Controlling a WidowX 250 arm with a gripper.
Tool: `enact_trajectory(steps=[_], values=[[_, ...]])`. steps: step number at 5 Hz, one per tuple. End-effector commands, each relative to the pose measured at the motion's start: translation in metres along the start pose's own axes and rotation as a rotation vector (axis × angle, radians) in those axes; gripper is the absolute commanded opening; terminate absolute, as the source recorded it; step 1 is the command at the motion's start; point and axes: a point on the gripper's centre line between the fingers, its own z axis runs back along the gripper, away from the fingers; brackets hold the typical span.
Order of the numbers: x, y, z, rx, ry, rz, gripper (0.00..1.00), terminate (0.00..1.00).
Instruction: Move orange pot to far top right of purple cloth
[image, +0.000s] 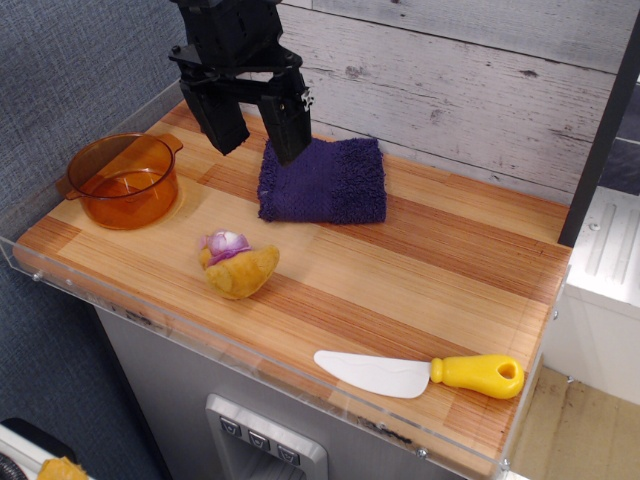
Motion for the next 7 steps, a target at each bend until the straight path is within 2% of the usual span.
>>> enact_trajectory(steps=[1,2,3,4,5,6,7], values=[[0.0,0.0,0.0,0.0,0.0,0.0,1.0,0.0],[0.0,0.016,0.007,0.013,-0.02,0.036,1.0,0.0],[-0.002,0.036,0.014,0.063,-0.025,0.103,1.0,0.0],[-0.015,0.068,0.023,0.126,-0.042,0.234,1.0,0.0],[-0.031,0.095,0.028,0.281,-0.028,0.372,1.0,0.0],[-0.034,0.111,0.022,0.306,-0.031,0.402,1.0,0.0],[-0.029,0.12,0.013,0.306,-0.054,0.393,1.0,0.0]])
